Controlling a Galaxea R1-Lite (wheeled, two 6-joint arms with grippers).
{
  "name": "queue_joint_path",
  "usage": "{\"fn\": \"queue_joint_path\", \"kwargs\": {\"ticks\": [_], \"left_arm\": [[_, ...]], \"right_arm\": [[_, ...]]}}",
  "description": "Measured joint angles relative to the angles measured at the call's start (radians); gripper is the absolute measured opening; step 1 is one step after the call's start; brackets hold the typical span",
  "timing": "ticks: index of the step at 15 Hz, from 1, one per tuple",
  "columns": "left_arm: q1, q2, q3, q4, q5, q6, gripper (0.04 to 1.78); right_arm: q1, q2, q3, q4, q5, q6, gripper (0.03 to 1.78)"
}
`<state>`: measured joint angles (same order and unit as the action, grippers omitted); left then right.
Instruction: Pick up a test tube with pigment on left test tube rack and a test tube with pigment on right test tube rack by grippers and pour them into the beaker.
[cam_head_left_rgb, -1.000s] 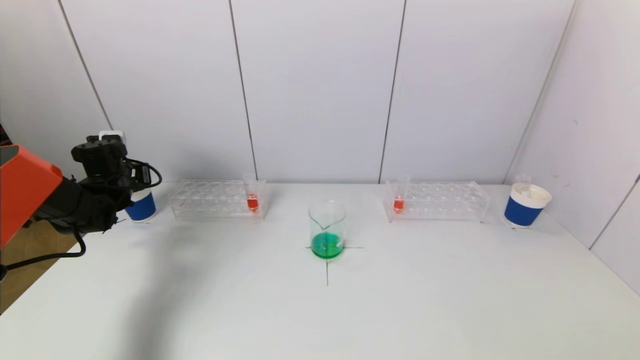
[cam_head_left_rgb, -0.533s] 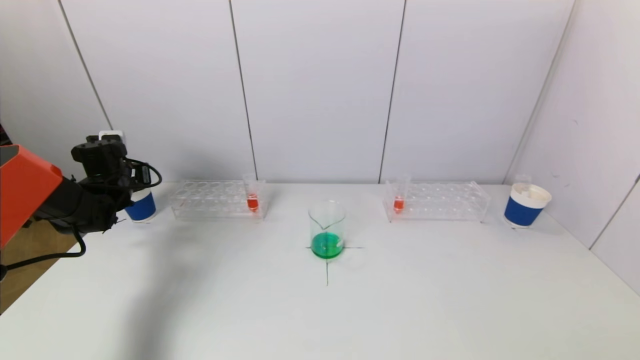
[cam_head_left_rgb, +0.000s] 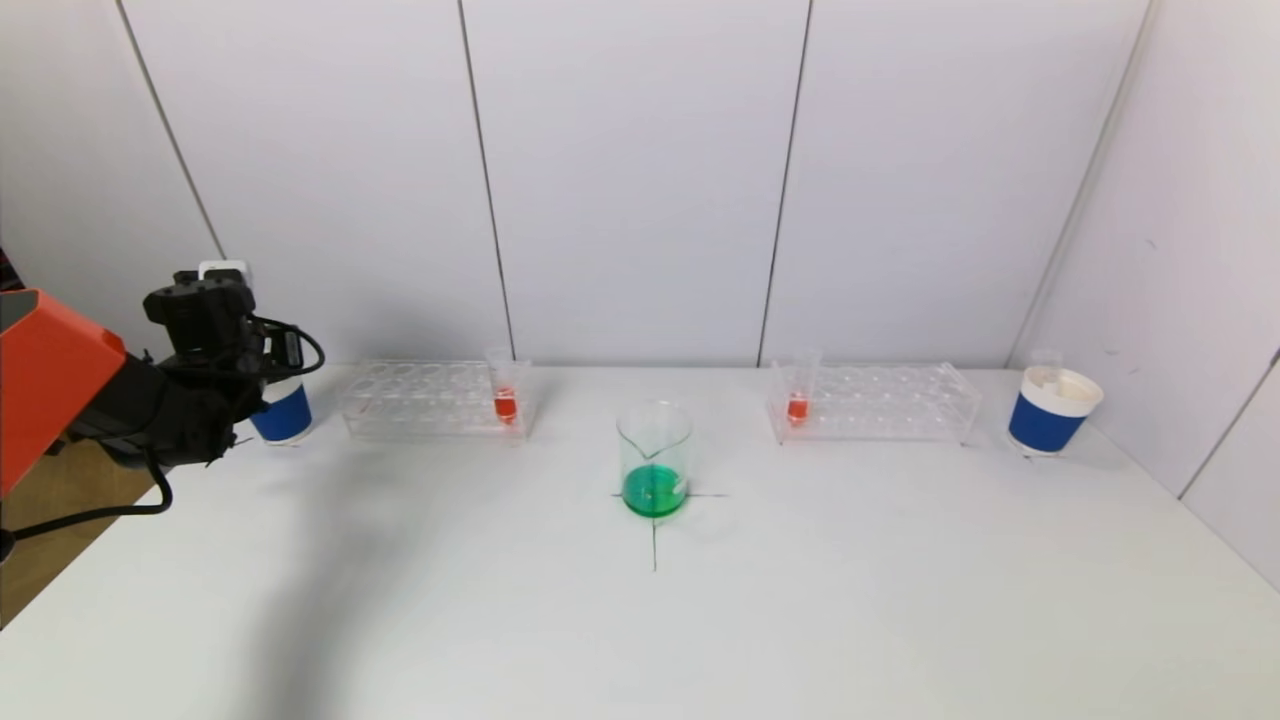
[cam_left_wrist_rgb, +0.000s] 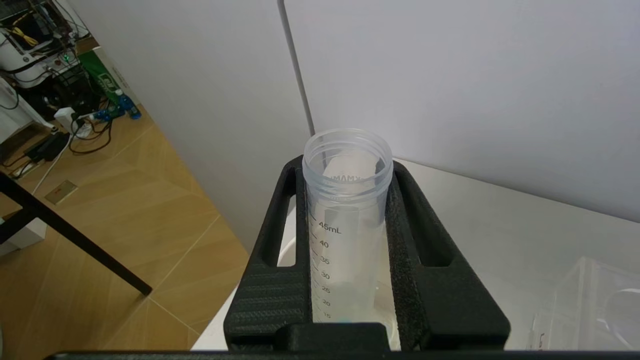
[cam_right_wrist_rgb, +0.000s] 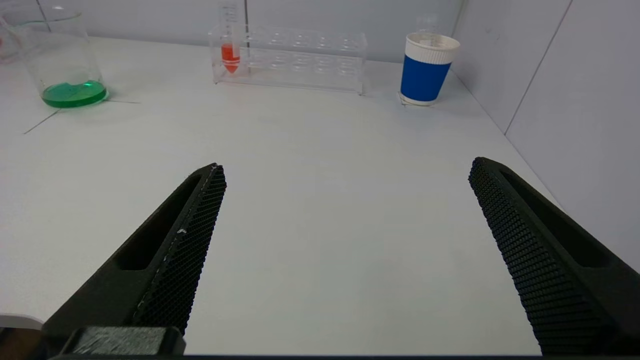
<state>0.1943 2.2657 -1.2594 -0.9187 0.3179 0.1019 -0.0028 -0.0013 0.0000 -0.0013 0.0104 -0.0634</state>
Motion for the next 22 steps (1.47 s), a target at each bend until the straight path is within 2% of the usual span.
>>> {"fn": "queue_joint_path", "kwargs": {"ticks": [2, 8, 11, 17, 22], "left_arm": [[0.000, 0.000, 0.001, 0.000, -0.001, 0.000, 0.60], [-0.001, -0.001, 0.009, -0.001, 0.001, -0.001, 1.46], [-0.003, -0.002, 0.010, -0.016, 0.000, 0.000, 1.72], [-0.018, -0.053, 0.020, -0.010, -0.015, 0.001, 1.76], [-0.093, -0.232, 0.107, 0.025, -0.043, 0.001, 1.76]], "right_arm": [[0.000, 0.000, 0.000, 0.000, 0.000, 0.000, 1.77], [0.000, 0.000, 0.000, 0.000, 0.000, 0.000, 1.77], [-0.001, 0.000, 0.000, 0.000, 0.000, 0.000, 1.77], [0.000, 0.000, 0.000, 0.000, 0.000, 0.000, 1.77], [0.000, 0.000, 0.000, 0.000, 0.000, 0.000, 1.77]]}}
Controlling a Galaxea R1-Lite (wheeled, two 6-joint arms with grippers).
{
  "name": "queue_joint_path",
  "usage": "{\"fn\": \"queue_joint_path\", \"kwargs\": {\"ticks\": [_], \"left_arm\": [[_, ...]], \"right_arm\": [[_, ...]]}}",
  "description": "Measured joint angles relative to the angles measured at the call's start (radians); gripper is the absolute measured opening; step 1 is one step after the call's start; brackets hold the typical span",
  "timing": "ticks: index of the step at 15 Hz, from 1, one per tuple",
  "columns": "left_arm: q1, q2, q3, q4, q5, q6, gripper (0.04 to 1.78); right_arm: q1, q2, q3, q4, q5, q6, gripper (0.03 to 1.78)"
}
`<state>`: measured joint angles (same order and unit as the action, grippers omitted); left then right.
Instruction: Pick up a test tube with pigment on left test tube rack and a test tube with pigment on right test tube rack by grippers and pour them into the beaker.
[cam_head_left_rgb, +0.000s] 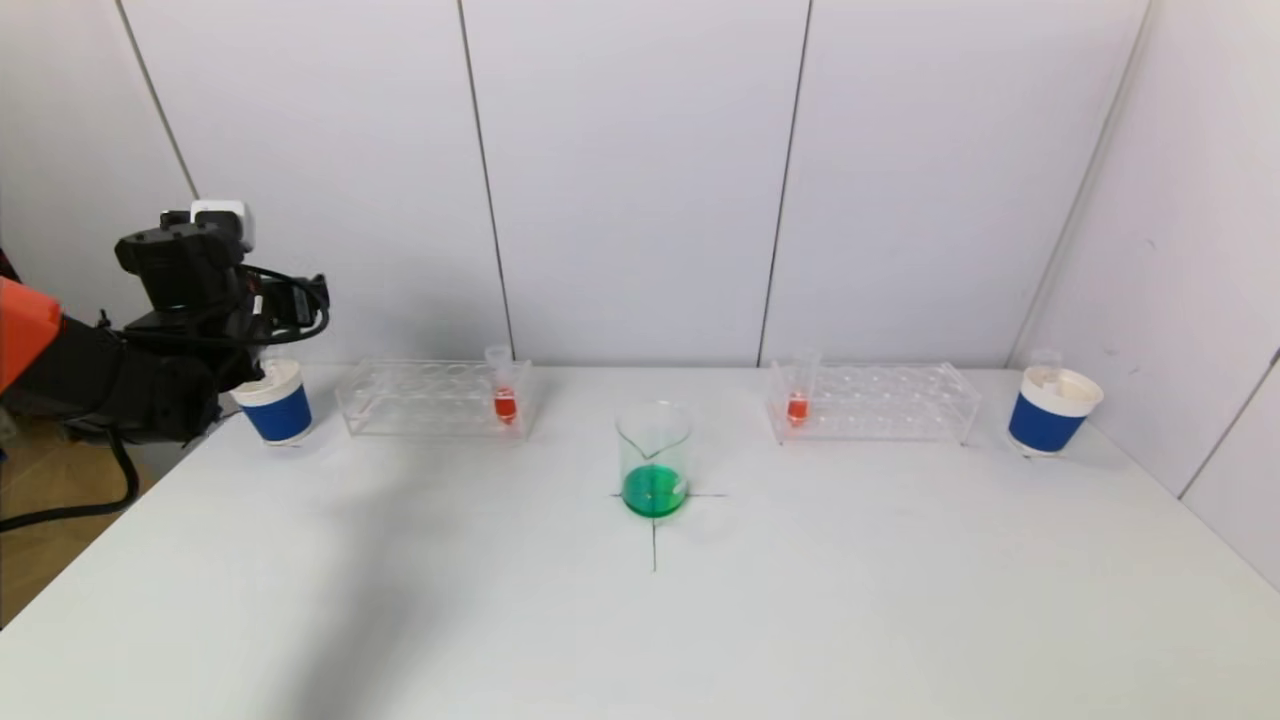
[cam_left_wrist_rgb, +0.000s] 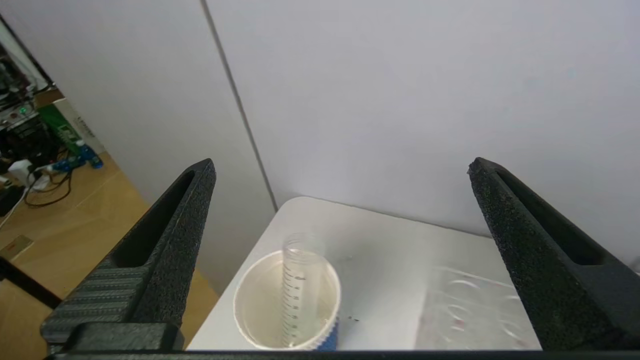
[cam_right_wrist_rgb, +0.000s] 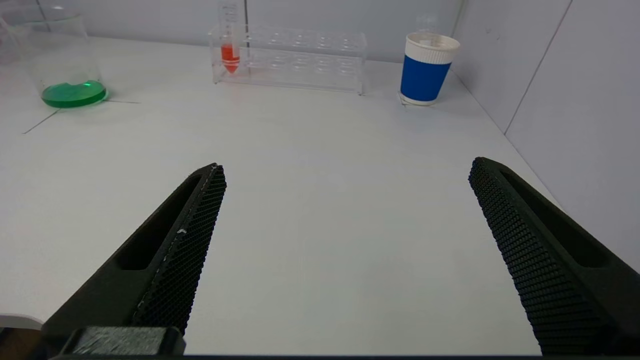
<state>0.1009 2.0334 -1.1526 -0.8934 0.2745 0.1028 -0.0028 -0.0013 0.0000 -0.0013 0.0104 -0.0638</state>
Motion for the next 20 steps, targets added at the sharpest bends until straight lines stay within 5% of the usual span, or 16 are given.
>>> {"fn": "queue_joint_path", "kwargs": {"ticks": [10, 20], "left_arm": [[-0.093, -0.718, 0.535, 0.123, -0.026, 0.003, 1.76], [-0.107, -1.569, 0.764, 0.757, -0.049, -0.001, 1.76]], "right_arm": [[0.000, 0.000, 0.000, 0.001, 0.000, 0.000, 1.77], [0.000, 0.000, 0.000, 0.000, 0.000, 0.000, 1.77]]}}
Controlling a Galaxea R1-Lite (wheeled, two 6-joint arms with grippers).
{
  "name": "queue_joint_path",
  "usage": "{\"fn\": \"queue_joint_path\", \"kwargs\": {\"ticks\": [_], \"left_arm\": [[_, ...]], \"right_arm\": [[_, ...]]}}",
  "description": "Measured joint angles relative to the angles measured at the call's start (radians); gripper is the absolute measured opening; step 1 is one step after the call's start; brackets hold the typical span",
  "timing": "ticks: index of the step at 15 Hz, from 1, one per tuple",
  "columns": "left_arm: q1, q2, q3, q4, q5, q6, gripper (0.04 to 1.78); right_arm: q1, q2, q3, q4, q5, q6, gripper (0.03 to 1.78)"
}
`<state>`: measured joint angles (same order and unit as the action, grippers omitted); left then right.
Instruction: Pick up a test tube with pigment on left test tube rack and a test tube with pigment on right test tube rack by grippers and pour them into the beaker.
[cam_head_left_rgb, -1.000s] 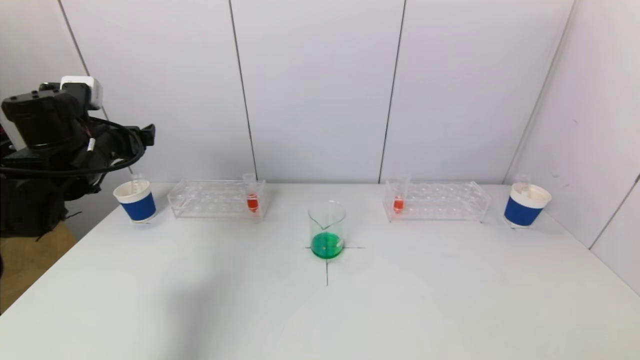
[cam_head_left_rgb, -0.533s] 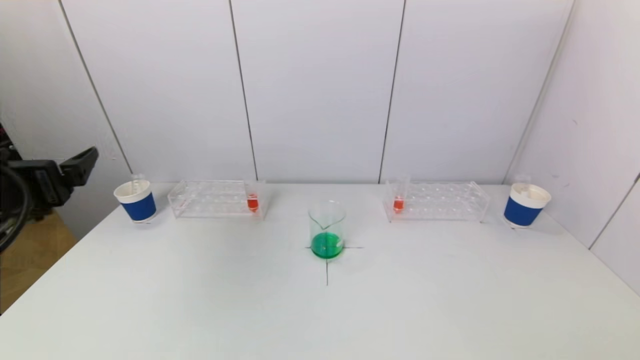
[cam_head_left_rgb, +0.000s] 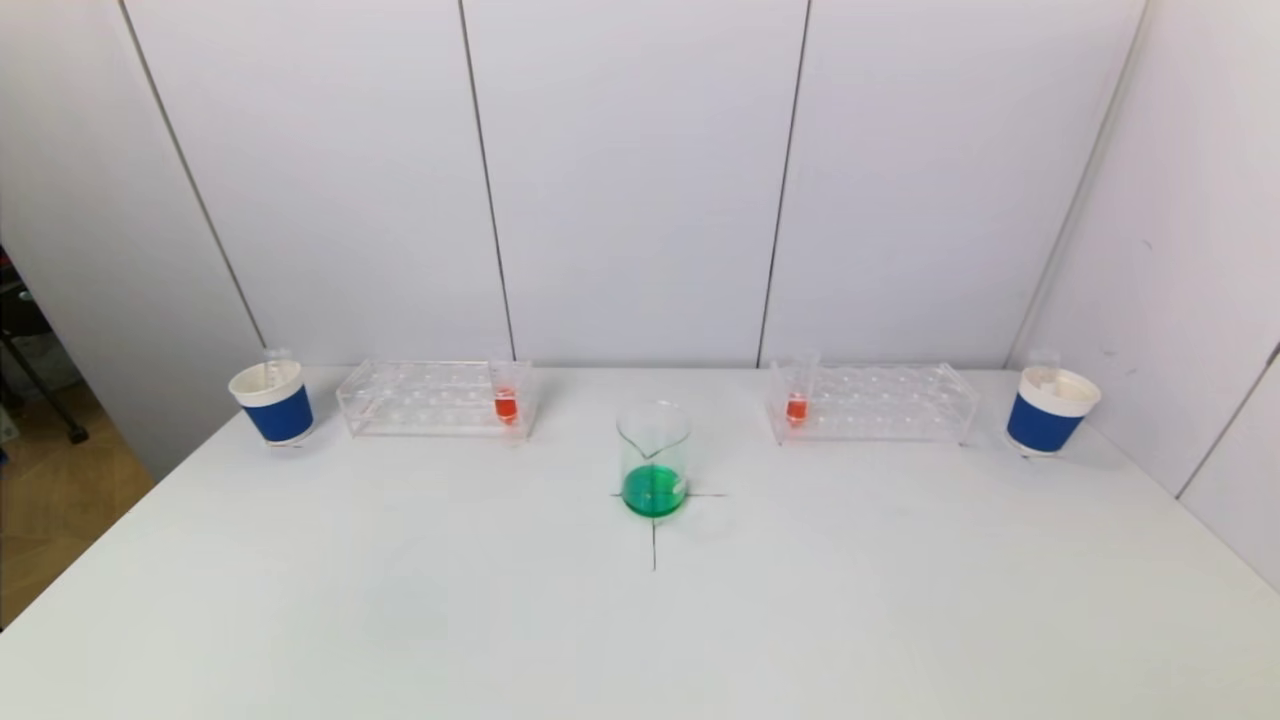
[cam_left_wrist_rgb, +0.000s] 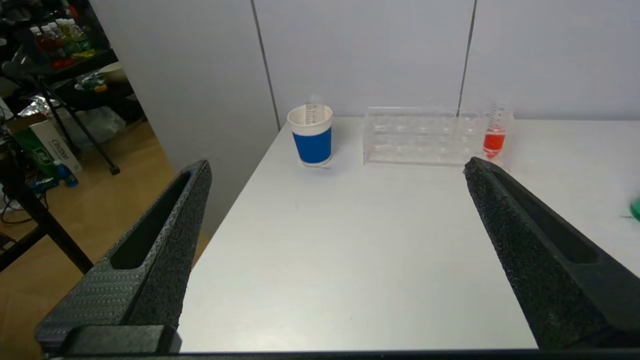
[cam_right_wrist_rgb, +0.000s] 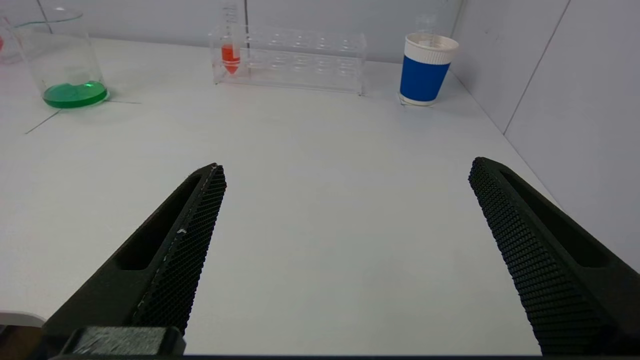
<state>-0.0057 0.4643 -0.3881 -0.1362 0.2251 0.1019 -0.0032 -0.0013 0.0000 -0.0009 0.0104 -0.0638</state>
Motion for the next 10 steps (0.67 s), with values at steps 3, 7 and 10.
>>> {"fn": "queue_joint_path", "kwargs": {"ticks": [3, 7, 10], "left_arm": [[0.000, -0.203, 0.020, 0.203, -0.003, 0.001, 1.76], [0.001, -0.394, 0.081, 0.326, -0.032, 0.001, 1.76], [0.003, -0.448, 0.156, 0.316, -0.032, -0.002, 1.76]], "right_arm": [[0.000, 0.000, 0.000, 0.000, 0.000, 0.000, 1.77], [0.000, 0.000, 0.000, 0.000, 0.000, 0.000, 1.77], [0.000, 0.000, 0.000, 0.000, 0.000, 0.000, 1.77]]}}
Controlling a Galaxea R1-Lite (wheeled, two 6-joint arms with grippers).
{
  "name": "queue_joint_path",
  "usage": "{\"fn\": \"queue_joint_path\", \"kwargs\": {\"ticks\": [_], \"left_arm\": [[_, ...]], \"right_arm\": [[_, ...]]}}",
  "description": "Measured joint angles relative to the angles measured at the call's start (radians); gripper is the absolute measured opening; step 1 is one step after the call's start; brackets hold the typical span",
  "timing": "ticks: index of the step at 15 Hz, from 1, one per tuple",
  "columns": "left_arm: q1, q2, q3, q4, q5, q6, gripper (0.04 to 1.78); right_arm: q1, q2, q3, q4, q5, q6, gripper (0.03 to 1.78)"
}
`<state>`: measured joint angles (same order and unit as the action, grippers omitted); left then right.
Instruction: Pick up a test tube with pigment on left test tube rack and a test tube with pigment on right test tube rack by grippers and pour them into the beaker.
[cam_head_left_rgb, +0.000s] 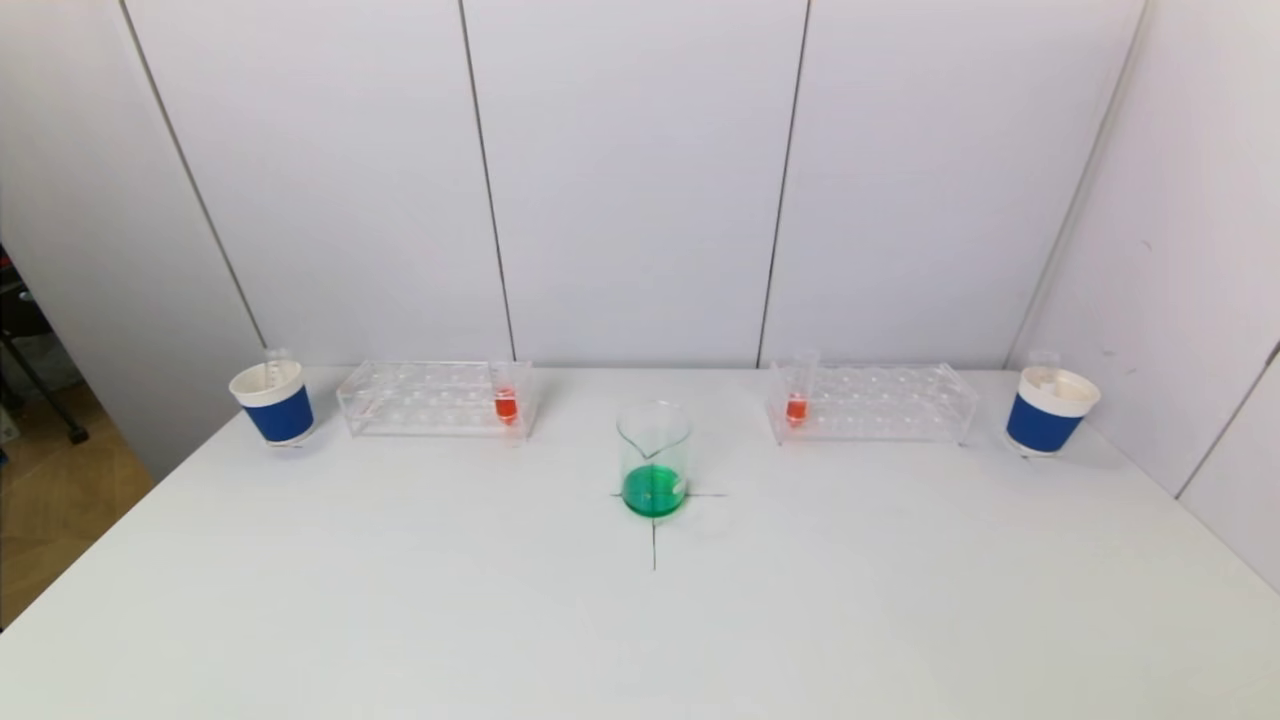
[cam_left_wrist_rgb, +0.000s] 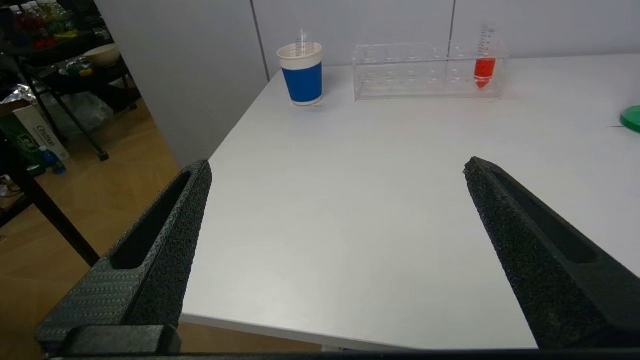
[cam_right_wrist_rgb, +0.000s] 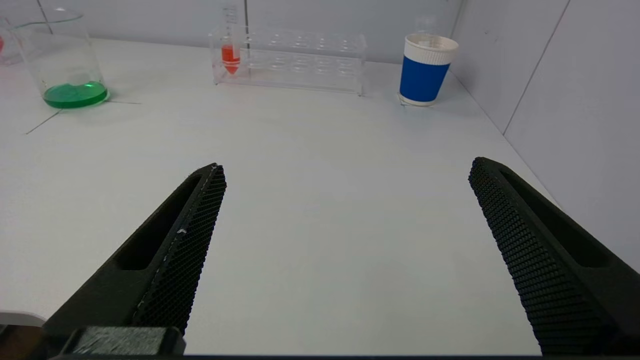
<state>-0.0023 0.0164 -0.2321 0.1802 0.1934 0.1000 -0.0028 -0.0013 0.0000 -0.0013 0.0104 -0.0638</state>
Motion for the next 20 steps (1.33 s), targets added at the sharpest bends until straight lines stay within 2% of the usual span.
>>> {"fn": "queue_joint_path", "kwargs": {"ticks": [3, 5, 8, 9, 20], "left_arm": [[0.001, -0.016, 0.104, -0.033, -0.008, -0.001, 1.76], [0.001, -0.018, 0.143, -0.082, -0.081, -0.001, 1.76], [0.001, -0.019, 0.181, -0.085, -0.206, 0.000, 1.76], [0.001, -0.019, 0.187, -0.089, -0.223, 0.001, 1.76], [0.001, -0.019, 0.214, -0.137, -0.205, -0.083, 1.76]], "right_arm": [[0.000, 0.000, 0.000, 0.000, 0.000, 0.000, 1.77], [0.000, 0.000, 0.000, 0.000, 0.000, 0.000, 1.77], [0.000, 0.000, 0.000, 0.000, 0.000, 0.001, 1.77], [0.000, 0.000, 0.000, 0.000, 0.000, 0.001, 1.77], [0.000, 0.000, 0.000, 0.000, 0.000, 0.000, 1.77]]}}
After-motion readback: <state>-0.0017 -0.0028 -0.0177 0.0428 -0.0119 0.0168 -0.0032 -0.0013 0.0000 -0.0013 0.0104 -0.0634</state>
